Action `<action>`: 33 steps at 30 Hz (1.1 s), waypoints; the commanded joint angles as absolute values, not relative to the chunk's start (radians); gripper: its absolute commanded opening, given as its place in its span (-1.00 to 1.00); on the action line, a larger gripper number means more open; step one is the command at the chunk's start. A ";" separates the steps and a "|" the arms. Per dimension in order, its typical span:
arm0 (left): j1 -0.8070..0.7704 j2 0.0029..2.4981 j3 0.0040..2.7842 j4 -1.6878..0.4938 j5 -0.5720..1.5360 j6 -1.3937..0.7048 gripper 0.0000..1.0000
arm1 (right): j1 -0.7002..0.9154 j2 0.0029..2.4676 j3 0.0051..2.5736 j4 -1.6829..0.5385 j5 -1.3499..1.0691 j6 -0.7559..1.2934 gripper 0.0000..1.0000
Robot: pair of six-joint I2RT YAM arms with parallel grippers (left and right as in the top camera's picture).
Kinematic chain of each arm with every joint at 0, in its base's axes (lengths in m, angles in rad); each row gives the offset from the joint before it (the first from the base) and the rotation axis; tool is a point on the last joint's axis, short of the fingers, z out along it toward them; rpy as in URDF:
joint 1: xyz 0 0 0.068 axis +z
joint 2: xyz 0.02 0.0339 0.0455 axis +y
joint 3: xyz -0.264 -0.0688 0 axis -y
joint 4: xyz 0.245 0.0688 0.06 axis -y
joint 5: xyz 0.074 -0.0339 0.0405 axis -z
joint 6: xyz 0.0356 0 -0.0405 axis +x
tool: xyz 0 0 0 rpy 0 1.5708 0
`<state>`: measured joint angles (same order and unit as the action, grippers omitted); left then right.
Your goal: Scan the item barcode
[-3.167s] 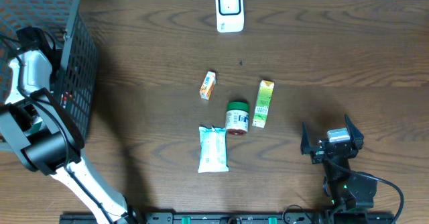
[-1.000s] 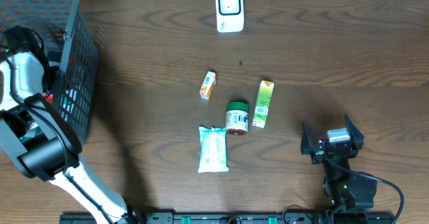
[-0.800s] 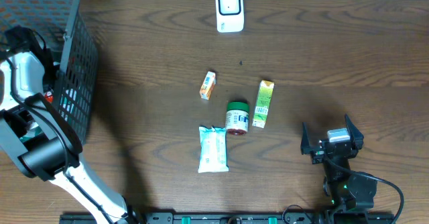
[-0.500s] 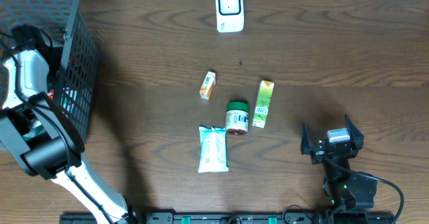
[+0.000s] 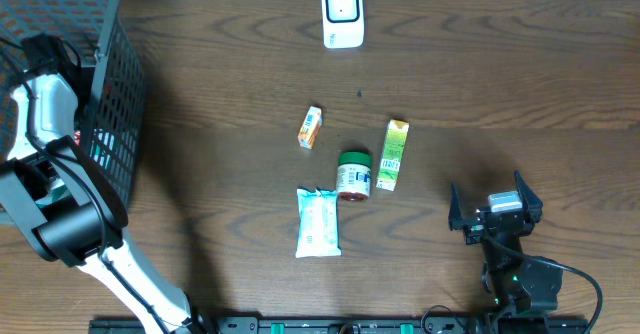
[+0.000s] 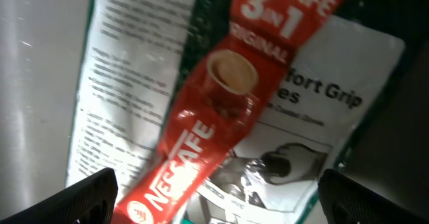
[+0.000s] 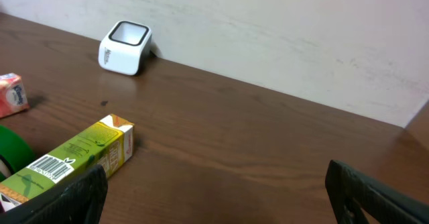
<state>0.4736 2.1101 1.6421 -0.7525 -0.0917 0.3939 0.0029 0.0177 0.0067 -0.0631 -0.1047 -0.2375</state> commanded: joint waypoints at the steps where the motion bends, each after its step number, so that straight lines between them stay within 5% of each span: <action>1: 0.473 2.154 1.626 -0.746 -0.160 0.405 0.92 | 0.002 0.014 0.006 -0.066 -0.109 -0.224 0.98; 16: 0.517 2.193 1.629 -0.678 -0.300 0.245 0.92 | 0.002 0.014 0.006 -0.067 -0.109 -0.224 0.98; 33: 0.520 2.048 1.671 -0.702 -0.138 0.233 0.93 | 0.002 0.014 0.006 -0.067 -0.109 -0.224 0.99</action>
